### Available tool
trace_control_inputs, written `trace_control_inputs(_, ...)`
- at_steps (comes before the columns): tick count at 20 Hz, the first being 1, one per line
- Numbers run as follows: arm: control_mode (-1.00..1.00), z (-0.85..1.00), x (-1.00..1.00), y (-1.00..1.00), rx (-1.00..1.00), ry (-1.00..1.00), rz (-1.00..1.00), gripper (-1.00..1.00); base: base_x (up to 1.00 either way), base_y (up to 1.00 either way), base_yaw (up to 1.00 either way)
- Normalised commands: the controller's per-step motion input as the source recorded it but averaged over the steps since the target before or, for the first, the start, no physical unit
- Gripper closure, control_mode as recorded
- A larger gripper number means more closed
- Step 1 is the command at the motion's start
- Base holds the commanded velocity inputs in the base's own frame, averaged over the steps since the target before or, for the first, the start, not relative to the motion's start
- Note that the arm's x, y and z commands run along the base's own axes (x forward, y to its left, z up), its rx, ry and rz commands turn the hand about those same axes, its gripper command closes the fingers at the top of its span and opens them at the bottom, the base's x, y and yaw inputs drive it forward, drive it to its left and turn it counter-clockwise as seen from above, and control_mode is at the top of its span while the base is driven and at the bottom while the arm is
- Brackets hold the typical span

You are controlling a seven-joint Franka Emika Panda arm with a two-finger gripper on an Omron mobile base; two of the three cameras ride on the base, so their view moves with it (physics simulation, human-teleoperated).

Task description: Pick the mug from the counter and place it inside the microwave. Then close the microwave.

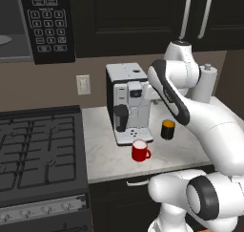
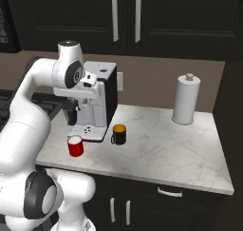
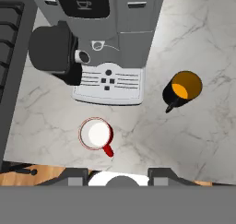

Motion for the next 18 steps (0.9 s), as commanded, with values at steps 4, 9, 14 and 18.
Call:
trace_control_inputs(4, -1.0, 0.0, -0.18, 0.0, 0.0, 0.0, 0.0, -1.0, 0.0, 0.0, 0.0)
trace_control_inputs(9, -1.0, 0.0, -0.04, 0.0, 0.0, 0.0, 0.13, -1.0, 0.0, 0.0, 0.0)
trace_control_inputs(14, -1.0, -0.09, 0.0, 0.01, 0.0, 0.04, 0.1, -1.0, 0.0, 0.0, 0.0)
trace_control_inputs(18, -1.0, -0.19, 0.01, 0.15, 0.0, 0.05, 0.18, -1.0, 0.0, 0.0, 0.0)
